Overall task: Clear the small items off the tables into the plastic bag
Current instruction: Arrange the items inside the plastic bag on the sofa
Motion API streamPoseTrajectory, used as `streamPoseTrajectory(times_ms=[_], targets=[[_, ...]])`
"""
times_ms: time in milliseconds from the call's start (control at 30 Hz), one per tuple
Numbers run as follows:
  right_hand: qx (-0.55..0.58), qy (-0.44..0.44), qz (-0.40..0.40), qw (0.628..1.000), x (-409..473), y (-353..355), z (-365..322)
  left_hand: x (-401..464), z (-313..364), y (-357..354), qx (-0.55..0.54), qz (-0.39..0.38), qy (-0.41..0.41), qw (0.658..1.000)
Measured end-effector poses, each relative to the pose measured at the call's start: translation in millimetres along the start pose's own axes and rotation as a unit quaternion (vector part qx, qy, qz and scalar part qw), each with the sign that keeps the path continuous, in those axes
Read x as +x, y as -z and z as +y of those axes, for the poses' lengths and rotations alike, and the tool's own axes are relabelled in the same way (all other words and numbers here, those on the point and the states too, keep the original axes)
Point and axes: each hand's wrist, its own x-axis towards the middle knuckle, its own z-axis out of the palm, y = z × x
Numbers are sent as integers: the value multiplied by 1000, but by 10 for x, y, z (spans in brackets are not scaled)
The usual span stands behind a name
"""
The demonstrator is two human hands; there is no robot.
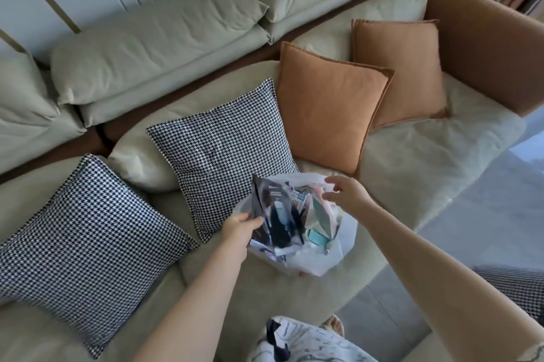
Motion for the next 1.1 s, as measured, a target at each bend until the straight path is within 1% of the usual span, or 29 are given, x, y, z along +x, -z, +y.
streamPoseTrajectory(times_ms=[67, 133, 233, 333, 400, 533, 600, 667, 800, 900, 1000, 1067, 1100], targets=[[83, -21, -5, 996, -36, 46, -20, -42, 12, 21, -39, -14, 21, 999], [169, -48, -11, 984, -94, 79, -24, -81, 42, 31, -83, -33, 42, 995], [203, -52, 2, 978, -194, 134, -27, -144, 113, 16, -139, -64, 55, 987], [228, -47, 9, 972, -261, 213, -29, -205, 184, -49, -209, -77, 57, 973], [242, -52, 19, 969, -290, 280, -4, -240, 209, -117, -219, -91, 55, 970], [277, -69, 64, 956, -311, 380, 94, -327, 270, -231, -179, -92, 28, 979], [298, -84, 96, 946, -320, 416, 140, -359, 322, -244, -164, -82, 10, 983], [308, -92, 110, 940, -337, 452, 144, -391, 392, -215, -144, -64, -9, 988], [321, -80, 86, 940, -367, 529, 28, -448, 544, -92, -126, -14, -38, 991], [339, -67, 83, 935, -368, 602, -38, -461, 649, 11, -101, 5, -73, 992], [354, -72, 83, 929, -347, 650, -38, -400, 718, 118, -3, -2, -132, 991], [340, -86, 64, 934, -340, 605, -18, -340, 673, 183, 65, -12, -146, 987], [335, -91, 57, 936, -330, 559, -1, -300, 621, 204, 82, -19, -146, 986]])
